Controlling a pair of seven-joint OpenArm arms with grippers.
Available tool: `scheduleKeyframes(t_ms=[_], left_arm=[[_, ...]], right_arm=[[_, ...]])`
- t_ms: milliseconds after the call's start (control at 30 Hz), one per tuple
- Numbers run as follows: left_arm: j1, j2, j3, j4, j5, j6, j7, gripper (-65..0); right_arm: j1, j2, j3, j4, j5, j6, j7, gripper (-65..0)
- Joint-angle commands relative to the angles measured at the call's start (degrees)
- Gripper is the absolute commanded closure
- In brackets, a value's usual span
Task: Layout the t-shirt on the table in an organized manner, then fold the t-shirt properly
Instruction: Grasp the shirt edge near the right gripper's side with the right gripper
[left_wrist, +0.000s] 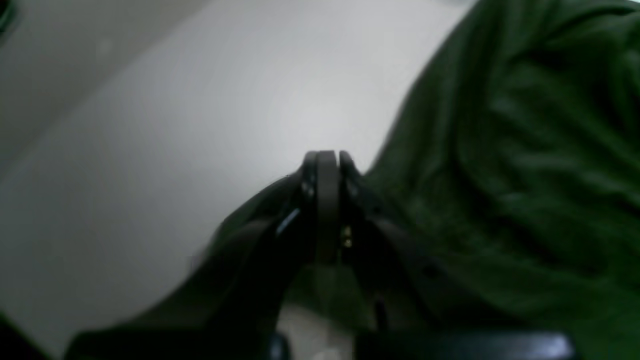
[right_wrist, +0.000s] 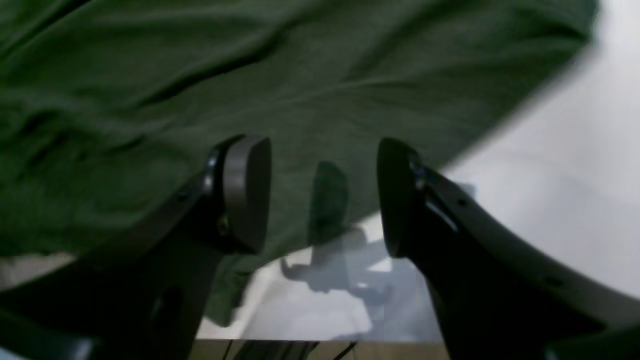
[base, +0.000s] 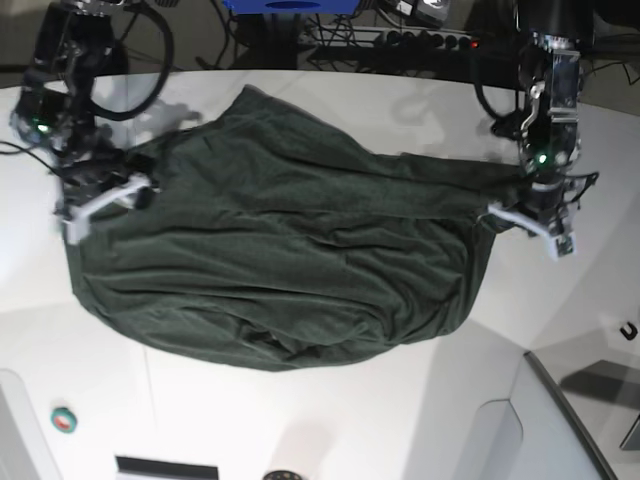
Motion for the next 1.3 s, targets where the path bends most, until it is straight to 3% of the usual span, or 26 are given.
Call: scheduleKeyframes(t_ms=[0,167,233,333,467,700,900,1067,1133,1267], left_arm=[[0.6,-0.6,-1.9,0.9,0.4,0.3,-1.1,-5.9],[4.9,-0.8,-9.2,0.3,0.4,0.3,-1.1,-19.6],[6.3,-1.0,-12.1,-0.2,0.4,-0.4,-1.1,-22.2],[7.5,-0.9,-15.9,-0.5,0.4,-7.1,-0.7,-22.4],[8.9,-0.6,-18.1,-0.7,0.7,-10.7,-0.7,-22.2],[9.6,-0.5,-18.1,-1.8,0.6,-10.9,-1.0,-22.2],[9.4,0.6,-18.1,-2.0,0.8,-10.9,-1.0,-22.2],[9.1,0.8,-17.8,-2.0,0.8,-10.9,-1.0,-22.2],[9.0,1.1,-17.8,-2.0,0.8,-10.9,-1.0,-22.2],[9.0,1.3,-17.7,-2.0,0.8,-10.9,-1.0,-22.2]], right_arm=[[0.2,1.2,-2.4,1.2,0.9,0.3,0.5,-32.1],[1.1,7.8,-16.3,1.2,0.8,0.0,0.5,-32.1],[2.8,10.7,-21.5,1.2,0.8,-2.4,0.5,-32.6],[6.0,14.9,-29.2,1.1,0.8,-6.3,0.5,-32.7],[10.6,18.3,-38.5,-0.1,0.8,-6.5,0.3,-32.7],[18.8,18.3,-47.6,-15.0,0.8,-6.6,3.3,-32.1],[19.3,17.7,-49.0,-21.0,0.8,-6.7,8.6,-32.1],[19.3,17.1,-49.0,-22.6,0.8,-6.7,9.5,-31.2],[19.3,17.0,-49.0,-22.7,0.8,-6.7,9.5,-25.5],[19.3,17.0,-48.8,-22.7,0.8,-6.7,9.5,-1.2]])
